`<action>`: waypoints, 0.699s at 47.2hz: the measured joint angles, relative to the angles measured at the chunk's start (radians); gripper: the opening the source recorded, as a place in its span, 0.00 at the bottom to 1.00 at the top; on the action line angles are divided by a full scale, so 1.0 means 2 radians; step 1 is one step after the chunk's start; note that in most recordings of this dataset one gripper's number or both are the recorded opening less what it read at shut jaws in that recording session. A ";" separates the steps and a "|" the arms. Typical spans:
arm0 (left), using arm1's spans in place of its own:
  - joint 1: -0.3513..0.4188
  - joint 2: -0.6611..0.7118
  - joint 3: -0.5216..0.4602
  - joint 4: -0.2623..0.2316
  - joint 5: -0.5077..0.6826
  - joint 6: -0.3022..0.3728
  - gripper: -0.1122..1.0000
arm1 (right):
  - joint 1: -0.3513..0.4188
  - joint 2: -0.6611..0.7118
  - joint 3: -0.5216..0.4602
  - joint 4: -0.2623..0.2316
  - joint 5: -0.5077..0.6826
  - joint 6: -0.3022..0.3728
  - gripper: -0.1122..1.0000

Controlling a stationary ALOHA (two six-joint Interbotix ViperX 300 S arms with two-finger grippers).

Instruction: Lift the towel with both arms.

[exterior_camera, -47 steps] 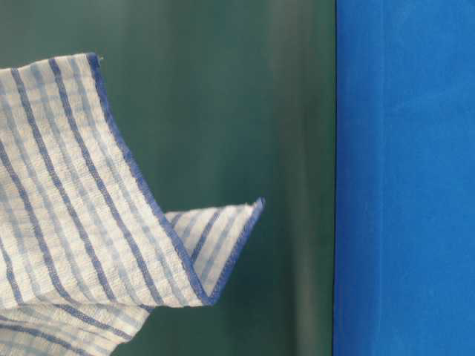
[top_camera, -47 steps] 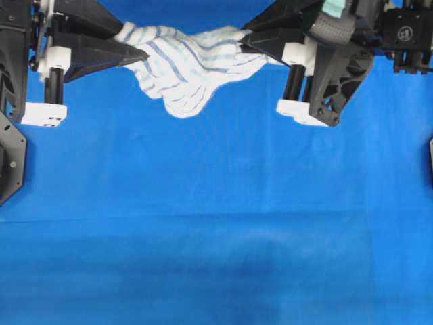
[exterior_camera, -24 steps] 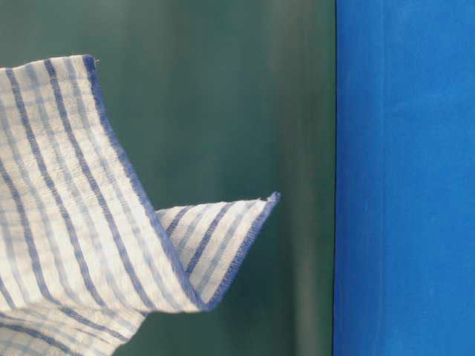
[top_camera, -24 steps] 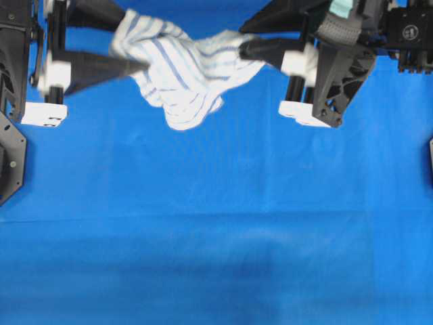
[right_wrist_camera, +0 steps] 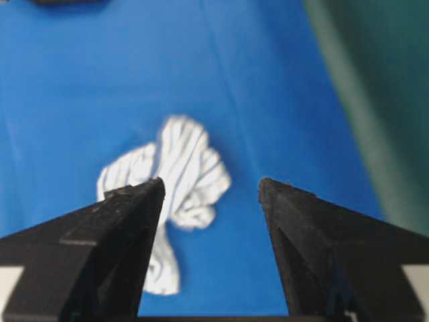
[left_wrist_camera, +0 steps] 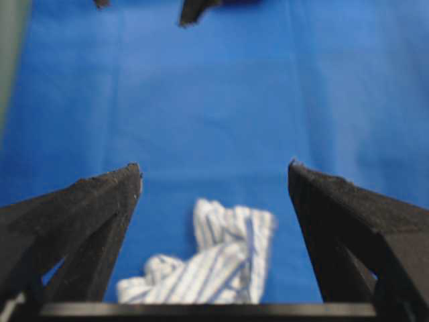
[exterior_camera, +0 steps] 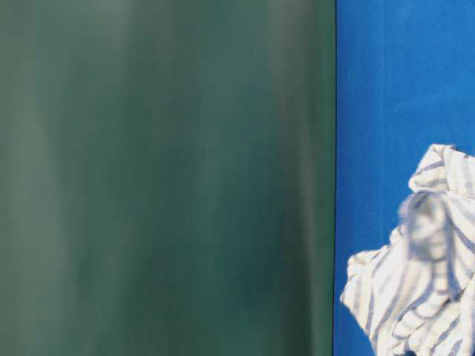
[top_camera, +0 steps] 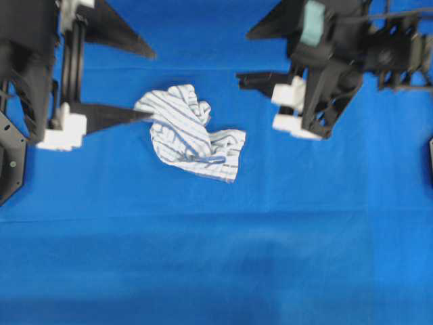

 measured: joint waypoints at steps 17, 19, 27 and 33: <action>-0.022 0.013 0.132 -0.002 -0.106 -0.014 0.92 | 0.010 0.002 0.146 0.001 -0.130 0.084 0.66; -0.022 0.015 0.145 -0.003 -0.117 -0.016 0.92 | 0.009 0.006 0.159 0.001 -0.143 0.091 0.66; -0.022 0.033 0.191 -0.002 -0.151 -0.019 0.92 | 0.009 0.035 0.191 0.001 -0.181 0.107 0.66; -0.022 0.059 0.220 -0.002 -0.183 -0.020 0.92 | 0.009 0.074 0.199 0.001 -0.205 0.114 0.66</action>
